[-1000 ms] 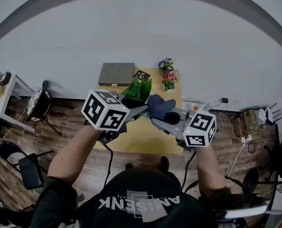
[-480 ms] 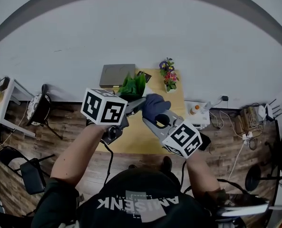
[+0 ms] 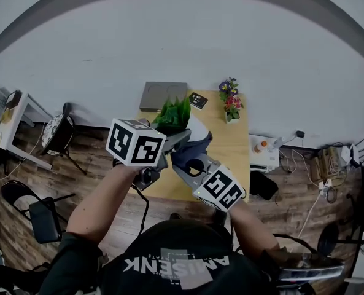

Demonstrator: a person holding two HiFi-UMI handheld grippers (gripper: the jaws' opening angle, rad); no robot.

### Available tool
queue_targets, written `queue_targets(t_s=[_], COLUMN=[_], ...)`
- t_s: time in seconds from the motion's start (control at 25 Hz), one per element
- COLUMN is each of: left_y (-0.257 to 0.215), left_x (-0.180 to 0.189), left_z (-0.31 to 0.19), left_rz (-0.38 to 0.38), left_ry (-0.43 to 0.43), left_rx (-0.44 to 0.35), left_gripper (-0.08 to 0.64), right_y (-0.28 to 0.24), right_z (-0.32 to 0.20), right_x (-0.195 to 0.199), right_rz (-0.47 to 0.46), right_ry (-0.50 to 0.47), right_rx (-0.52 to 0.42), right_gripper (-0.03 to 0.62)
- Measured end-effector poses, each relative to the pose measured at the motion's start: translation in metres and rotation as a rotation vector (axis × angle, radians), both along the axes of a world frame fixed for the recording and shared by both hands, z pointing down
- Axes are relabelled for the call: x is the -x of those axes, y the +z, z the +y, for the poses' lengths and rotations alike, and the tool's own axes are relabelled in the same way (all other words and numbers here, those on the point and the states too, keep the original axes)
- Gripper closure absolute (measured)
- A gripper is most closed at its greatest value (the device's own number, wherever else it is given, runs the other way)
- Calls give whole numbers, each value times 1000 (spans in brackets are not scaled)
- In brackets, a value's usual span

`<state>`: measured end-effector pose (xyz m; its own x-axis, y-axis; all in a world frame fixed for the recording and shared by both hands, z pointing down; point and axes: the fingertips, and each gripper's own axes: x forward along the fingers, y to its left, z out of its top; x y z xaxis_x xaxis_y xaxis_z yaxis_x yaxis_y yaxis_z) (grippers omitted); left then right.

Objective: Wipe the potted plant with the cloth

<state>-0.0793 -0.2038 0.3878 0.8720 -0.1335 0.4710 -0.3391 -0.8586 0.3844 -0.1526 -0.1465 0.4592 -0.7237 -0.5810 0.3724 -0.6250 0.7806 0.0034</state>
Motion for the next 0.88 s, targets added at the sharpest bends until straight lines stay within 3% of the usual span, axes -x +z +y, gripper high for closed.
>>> queue_targets(t_s=[0.24,0.36,0.48,0.72,0.88], left_y=[-9,-9,0,44,78], left_x=[5,11,16,16,-3], left_z=[-4,-7,-20,-44,-53], left_rz=[51,29,7,-126,-192], left_ry=[-18,-35,-71,-98,-117], left_rx=[24,-1,-10,-108,-117], left_gripper=[548,548,548,546,540], right_y=[11,10,-11,-52,-64], right_z=[-7,2,9,17,26], right_x=[9,4,-14,-76,-127], right_rz=[-3,-2,-65,-162,-189], right_ry=[-29,-37,-10,113,210], right_rx=[22,38,40,-5,-28], right_gripper=[565,565,565,565,565])
